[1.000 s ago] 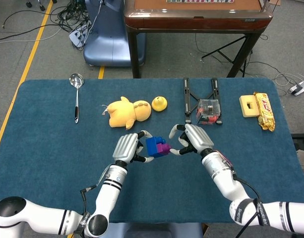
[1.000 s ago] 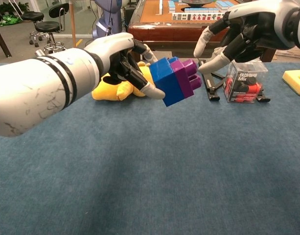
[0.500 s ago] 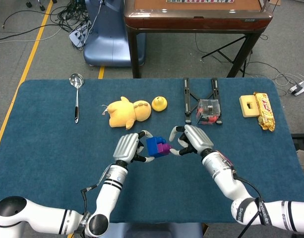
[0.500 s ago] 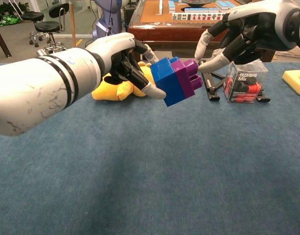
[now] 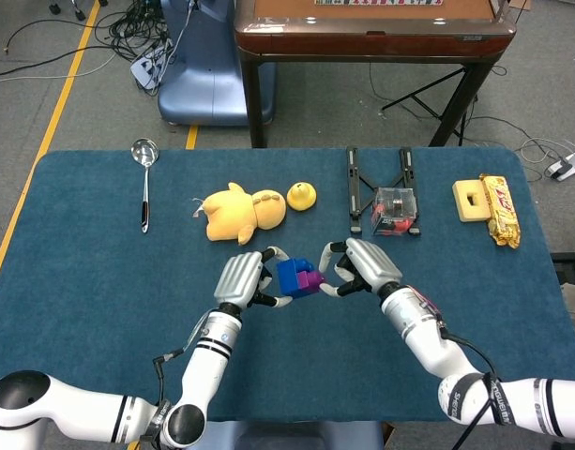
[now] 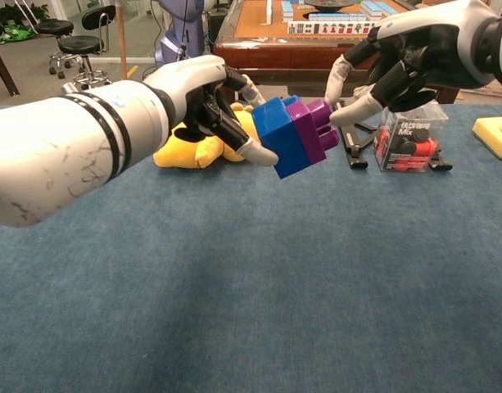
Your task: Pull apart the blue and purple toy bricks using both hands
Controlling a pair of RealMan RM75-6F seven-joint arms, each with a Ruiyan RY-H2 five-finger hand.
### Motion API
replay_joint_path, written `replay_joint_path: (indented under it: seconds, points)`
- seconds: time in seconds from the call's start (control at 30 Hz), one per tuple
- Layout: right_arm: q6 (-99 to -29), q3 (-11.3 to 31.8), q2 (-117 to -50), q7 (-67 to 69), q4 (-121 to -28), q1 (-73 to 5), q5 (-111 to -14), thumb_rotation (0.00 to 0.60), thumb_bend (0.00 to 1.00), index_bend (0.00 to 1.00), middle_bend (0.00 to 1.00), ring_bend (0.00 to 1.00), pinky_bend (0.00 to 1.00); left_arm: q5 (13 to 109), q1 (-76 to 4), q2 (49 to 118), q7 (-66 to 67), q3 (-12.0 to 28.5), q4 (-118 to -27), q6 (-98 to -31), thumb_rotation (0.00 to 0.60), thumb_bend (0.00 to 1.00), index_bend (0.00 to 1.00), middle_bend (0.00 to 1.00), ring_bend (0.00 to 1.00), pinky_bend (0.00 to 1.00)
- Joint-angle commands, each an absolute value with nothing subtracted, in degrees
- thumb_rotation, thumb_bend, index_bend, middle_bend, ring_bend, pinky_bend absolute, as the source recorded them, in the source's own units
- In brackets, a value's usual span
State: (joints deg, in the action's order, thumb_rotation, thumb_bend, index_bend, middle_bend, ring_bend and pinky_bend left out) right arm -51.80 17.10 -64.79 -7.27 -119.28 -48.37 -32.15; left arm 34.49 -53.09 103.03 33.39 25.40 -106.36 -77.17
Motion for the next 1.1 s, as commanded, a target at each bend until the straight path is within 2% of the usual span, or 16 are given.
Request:
replay_joint_path:
  seconds: [0.03, 0.37, 0.5, 0.73, 1.1]
  points:
    - [-51.13, 16.97, -64.39, -6.59, -119.34, -48.41, -32.40, 0.600, 0.21, 0.56, 1.00, 1.00, 1.00, 34.35, -53.11, 103.02, 33.36, 25.47, -106.32, -77.15, 0.600, 0.27, 0.62, 1.00, 1.00, 1.00]
    - [-50.76, 16.39, -64.37, -5.26, -118.61, -48.76, -33.27, 0.600, 0.20, 0.56, 1.00, 1.00, 1.00, 34.25, -53.33, 103.02, 33.33, 25.51, -106.32, -77.08, 0.600, 0.27, 0.62, 1.00, 1.00, 1.00]
    - [-50.84, 16.35, -64.32, -4.76, -118.41, -48.81, -33.61, 0.600, 0.15, 0.54, 1.00, 1.00, 1.00, 34.22, -53.32, 102.99, 33.26, 25.43, -106.33, -77.05, 0.600, 0.27, 0.62, 1.00, 1.00, 1.00]
    - [-50.78, 16.05, -64.31, -4.15, -118.40, -48.88, -34.19, 0.600, 0.11, 0.49, 1.00, 1.00, 1.00, 34.27, -53.28, 102.89, 33.15, 25.33, -106.50, -77.10, 0.600, 0.27, 0.62, 1.00, 1.00, 1.00]
    - [-50.72, 15.81, -64.95, -3.35, -117.41, -49.25, -34.27, 0.600, 0.11, 0.48, 1.00, 1.00, 1.00, 34.35, -53.52, 102.82, 33.31, 25.32, -106.78, -77.09, 0.600, 0.27, 0.62, 1.00, 1.00, 1.00]
